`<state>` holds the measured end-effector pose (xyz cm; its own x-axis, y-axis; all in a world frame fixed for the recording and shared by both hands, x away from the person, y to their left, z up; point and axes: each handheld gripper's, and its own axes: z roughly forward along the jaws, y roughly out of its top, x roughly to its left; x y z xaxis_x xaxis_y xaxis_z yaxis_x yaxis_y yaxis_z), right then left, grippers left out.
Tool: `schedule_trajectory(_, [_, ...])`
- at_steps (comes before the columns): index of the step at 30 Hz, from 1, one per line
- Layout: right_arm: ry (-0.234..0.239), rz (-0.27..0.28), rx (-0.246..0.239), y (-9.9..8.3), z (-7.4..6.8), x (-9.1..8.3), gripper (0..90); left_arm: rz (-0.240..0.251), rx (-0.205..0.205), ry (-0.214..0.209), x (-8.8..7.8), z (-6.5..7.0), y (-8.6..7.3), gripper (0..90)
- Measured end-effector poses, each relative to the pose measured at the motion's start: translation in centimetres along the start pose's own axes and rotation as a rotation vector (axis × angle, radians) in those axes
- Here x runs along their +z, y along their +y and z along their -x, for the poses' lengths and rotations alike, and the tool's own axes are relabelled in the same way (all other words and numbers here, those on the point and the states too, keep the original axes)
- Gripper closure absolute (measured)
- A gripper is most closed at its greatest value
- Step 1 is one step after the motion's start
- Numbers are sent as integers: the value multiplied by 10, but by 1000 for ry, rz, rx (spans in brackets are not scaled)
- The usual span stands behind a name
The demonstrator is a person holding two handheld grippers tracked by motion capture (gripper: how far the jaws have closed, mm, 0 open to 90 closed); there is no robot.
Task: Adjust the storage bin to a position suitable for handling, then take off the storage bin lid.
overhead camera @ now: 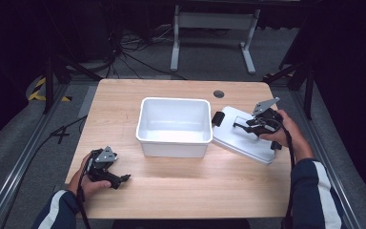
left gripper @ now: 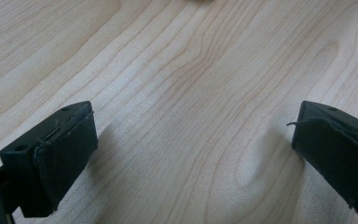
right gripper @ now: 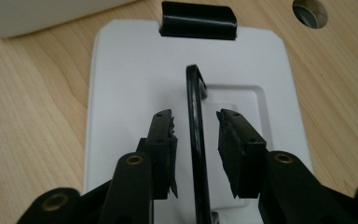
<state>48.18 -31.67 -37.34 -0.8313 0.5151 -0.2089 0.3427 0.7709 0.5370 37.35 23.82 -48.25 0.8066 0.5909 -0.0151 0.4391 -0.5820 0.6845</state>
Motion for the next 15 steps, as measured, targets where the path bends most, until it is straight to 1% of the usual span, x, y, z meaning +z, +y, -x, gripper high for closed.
schedule_trajectory(4, [15, 24, 9, 7, -9, -3, 633, 0, 0, 0, 0, 0, 0, 6])
schedule_trajectory(6, [13, 17, 6, 8, -11, -4, 625, 0, 0, 0, 0, 0, 0, 6])
schedule_trajectory(8, [4, 10, 14, 10, -13, -5, 611, 5, 9, 6, 0, -1, 0, 6])
schedule_trajectory(10, [13, 13, 16, 10, -15, -7, 596, 4, 7, 5, 0, 0, 0, 5])
schedule_trajectory(11, [4, 10, 18, 10, -17, -8, 598, 5, 7, 5, 0, -1, 0, 5])
schedule_trajectory(14, [11, 14, 34, 10, -19, -12, 602, 1, 6, 2, 0, -1, 0, 5])
schedule_trajectory(15, [6, 16, 40, 10, -20, -14, 602, 4, -1, 1, 0, 0, 0, 5])
